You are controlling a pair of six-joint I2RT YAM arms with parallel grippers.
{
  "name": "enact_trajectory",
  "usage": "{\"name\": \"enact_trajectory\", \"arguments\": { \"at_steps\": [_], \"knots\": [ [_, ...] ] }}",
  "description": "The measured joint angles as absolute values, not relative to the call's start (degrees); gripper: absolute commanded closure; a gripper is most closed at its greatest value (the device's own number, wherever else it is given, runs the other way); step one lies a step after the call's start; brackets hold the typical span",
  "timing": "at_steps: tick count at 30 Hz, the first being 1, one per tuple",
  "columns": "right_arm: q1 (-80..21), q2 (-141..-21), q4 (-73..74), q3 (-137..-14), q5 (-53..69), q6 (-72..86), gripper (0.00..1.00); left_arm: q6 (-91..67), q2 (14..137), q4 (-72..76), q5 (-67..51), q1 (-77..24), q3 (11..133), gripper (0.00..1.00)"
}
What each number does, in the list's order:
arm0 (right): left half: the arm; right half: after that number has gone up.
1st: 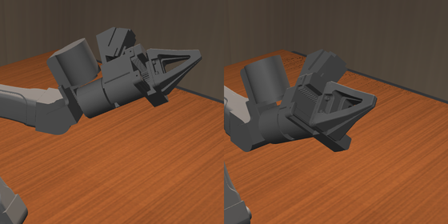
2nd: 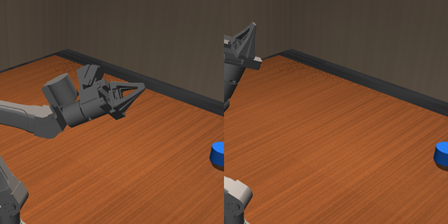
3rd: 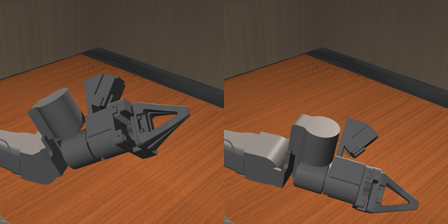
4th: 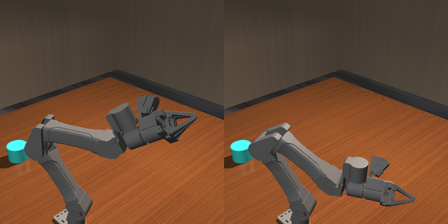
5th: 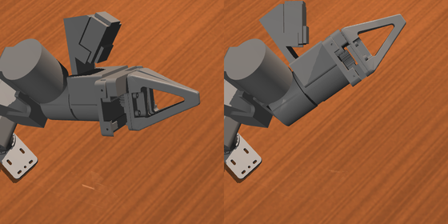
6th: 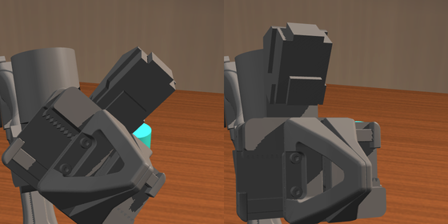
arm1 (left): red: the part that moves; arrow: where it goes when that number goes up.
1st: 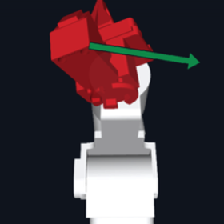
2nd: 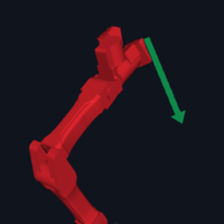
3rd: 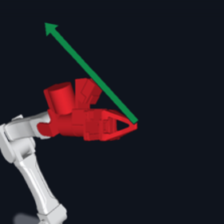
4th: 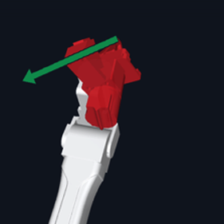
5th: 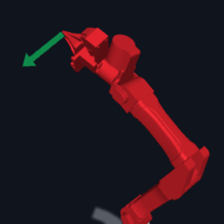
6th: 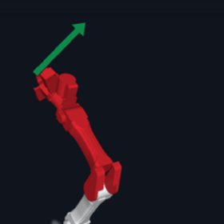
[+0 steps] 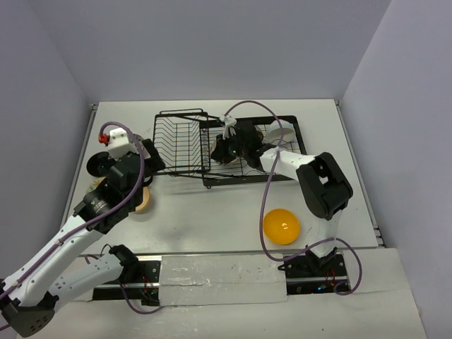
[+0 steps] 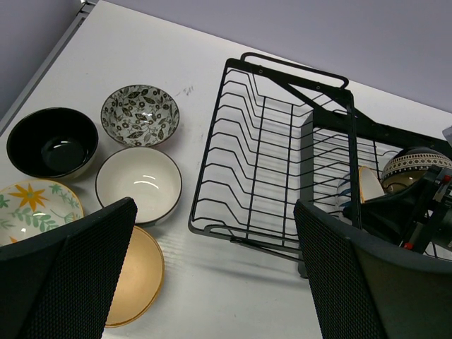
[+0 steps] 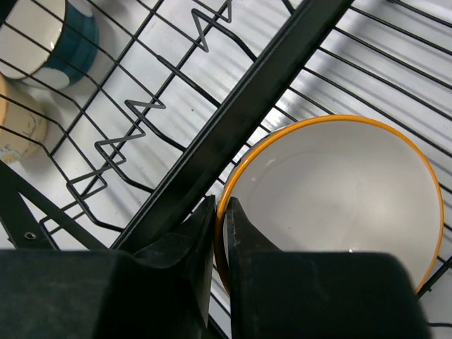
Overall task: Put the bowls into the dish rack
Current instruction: Place the bowl in the dish rack.
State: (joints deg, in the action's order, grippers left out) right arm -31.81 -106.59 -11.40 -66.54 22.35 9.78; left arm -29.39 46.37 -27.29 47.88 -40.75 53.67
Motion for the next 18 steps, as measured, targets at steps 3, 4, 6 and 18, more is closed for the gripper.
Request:
{"name": "enact_trajectory", "arguments": {
  "at_steps": [3, 4, 6, 18],
  "knots": [
    [-31.8, -107.7, -10.2, -68.1, 23.1, 9.1, 0.76, -29.4, 46.4, -27.3, 47.9, -40.3, 53.7, 0.01],
    [-31.8, -108.1, -10.0, -68.6, 23.4, 9.0, 0.74, -29.4, 46.4, -27.3, 47.9, -40.1, 53.7, 0.01],
    [-31.8, -108.7, -9.7, -69.0, 23.9, 8.9, 0.68, -29.4, 46.4, -27.3, 47.9, -39.9, 53.7, 0.01],
    [-31.9, -109.6, -7.3, -69.1, 25.4, 7.1, 0.54, -29.4, 46.4, -27.3, 47.4, -38.4, 53.7, 0.01]
  ]
}}
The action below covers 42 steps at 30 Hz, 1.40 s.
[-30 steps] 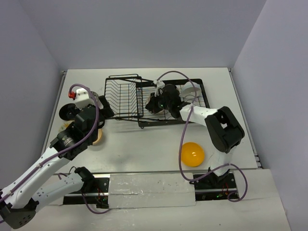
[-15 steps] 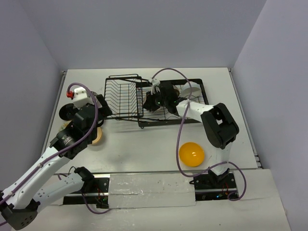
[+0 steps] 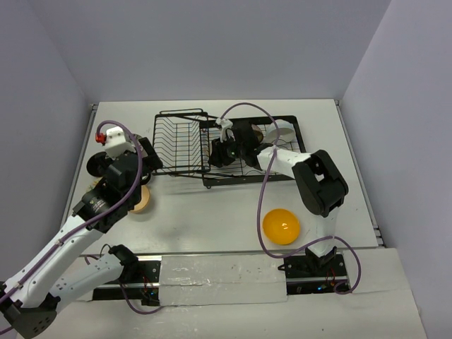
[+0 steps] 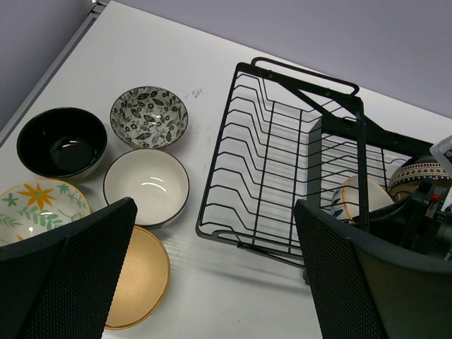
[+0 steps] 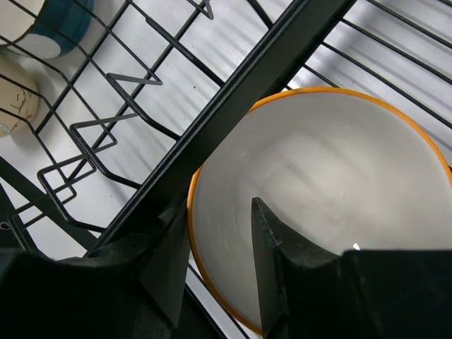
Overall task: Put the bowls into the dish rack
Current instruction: Place the bowl in the dish rack.
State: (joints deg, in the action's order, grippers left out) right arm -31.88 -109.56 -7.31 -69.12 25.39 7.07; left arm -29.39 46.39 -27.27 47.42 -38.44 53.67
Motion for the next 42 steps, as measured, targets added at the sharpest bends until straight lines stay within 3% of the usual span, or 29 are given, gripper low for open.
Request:
{"name": "enact_trajectory", "arguments": {
  "at_steps": [15, 42],
  "knots": [
    [-31.9, -109.5, -3.1, -70.5, 25.5, 5.2, 0.46, -29.4, 46.4, -27.3, 46.4, -37.7, 53.7, 0.01],
    [-31.7, -101.7, 1.8, -70.8, 23.0, 2.9, 0.46, -29.4, 46.4, -27.3, 45.4, -37.2, 53.7, 0.02]
  ]
}}
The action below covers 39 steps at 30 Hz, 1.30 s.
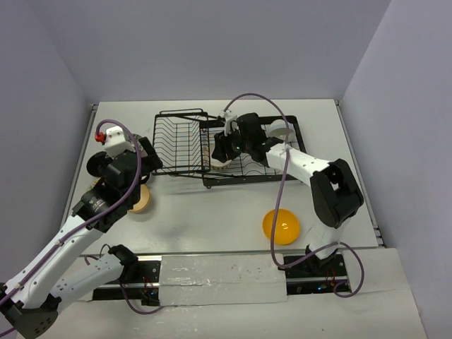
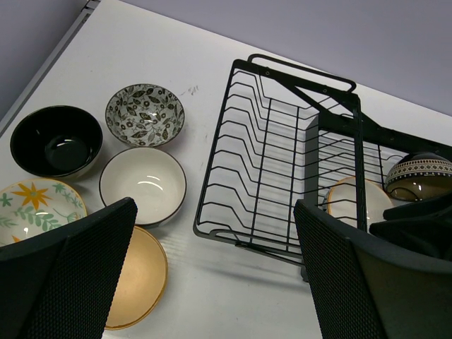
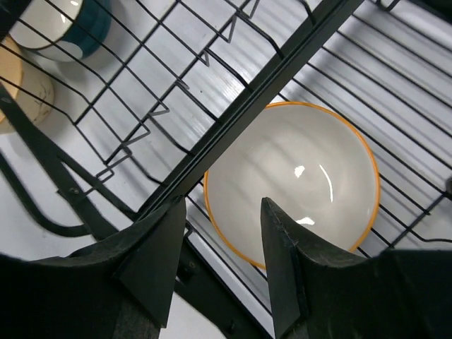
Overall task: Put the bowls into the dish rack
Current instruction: Place the bowl in the dish rack.
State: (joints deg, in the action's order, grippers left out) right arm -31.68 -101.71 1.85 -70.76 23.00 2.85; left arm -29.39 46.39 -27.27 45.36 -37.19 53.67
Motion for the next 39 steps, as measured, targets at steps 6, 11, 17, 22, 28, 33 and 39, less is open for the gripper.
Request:
{"name": "enact_trajectory", "arguments": {
  "at_steps": [6, 11, 17, 22, 28, 33, 39],
  "knots": [
    [-31.6, -96.4, 2.3, -69.4, 20.7, 2.7, 0.54, -29.4, 46.4, -27.3, 44.8, -37.1, 53.7, 0.02],
    [-31.6, -93.6, 2.5, -65.3, 18.6, 3.1, 0.75, -29.4, 46.4, -27.3, 44.8, -37.1, 53.7, 0.02],
    [-31.6, -93.4, 2.7, -60.9, 17.3, 4.0, 0.86, -29.4, 46.4, -27.3, 44.8, -37.1, 53.7, 0.02],
    [-31.6, -93.4, 2.6, -59.5, 17.4, 4.7, 0.89, -29.4, 46.3, -27.3, 44.8, -37.1, 53.7, 0.02],
    [-31.5, -93.5, 2.5, -59.5, 18.2, 5.3, 0.89, -29.4, 46.3, -27.3, 44.8, -37.1, 53.7, 0.02],
    [-31.5, -94.9, 2.1, -59.5, 19.2, 5.5, 0.89, -29.4, 46.3, -27.3, 44.8, -37.1, 53.7, 0.02],
    [-31.5, -97.3, 0.8, -59.5, 20.2, 6.1, 0.9, -29.4, 46.2, -27.3, 44.8, -37.1, 53.7, 0.02]
  ]
}}
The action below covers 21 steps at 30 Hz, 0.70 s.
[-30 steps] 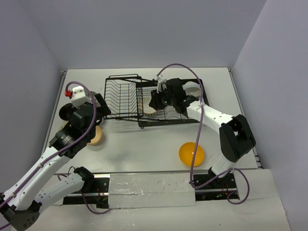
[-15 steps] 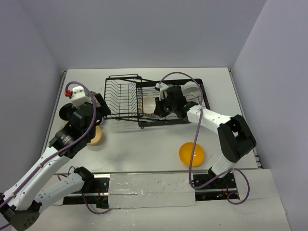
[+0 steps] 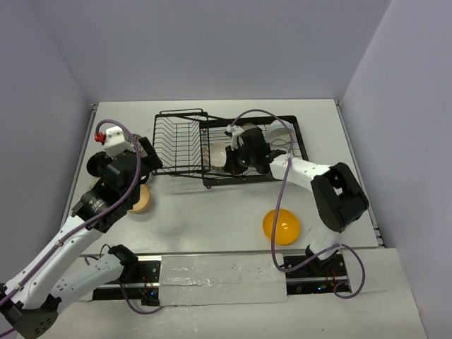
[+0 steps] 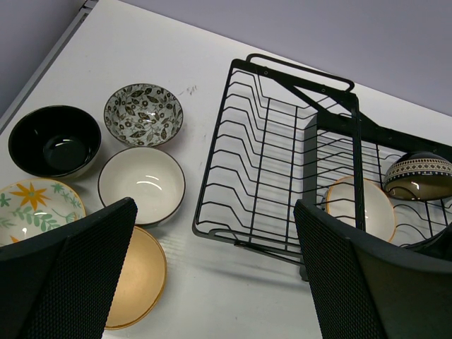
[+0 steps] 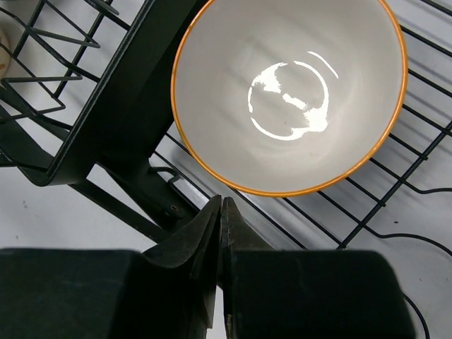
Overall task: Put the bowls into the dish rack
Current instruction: Place the bowl in the dish rack, then move the bowl to the dish rack.
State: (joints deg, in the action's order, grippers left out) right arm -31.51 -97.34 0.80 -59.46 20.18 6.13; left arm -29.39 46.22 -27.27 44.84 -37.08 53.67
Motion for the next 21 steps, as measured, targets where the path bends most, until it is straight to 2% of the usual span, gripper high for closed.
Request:
{"name": "enact_trajectory", "arguments": {
  "at_steps": [21],
  "knots": [
    [-31.4, -106.6, 0.1, -65.8, 22.1, 6.5, 0.9, -29.4, 46.2, -27.3, 44.8, -37.0, 53.7, 0.01]
  ]
}}
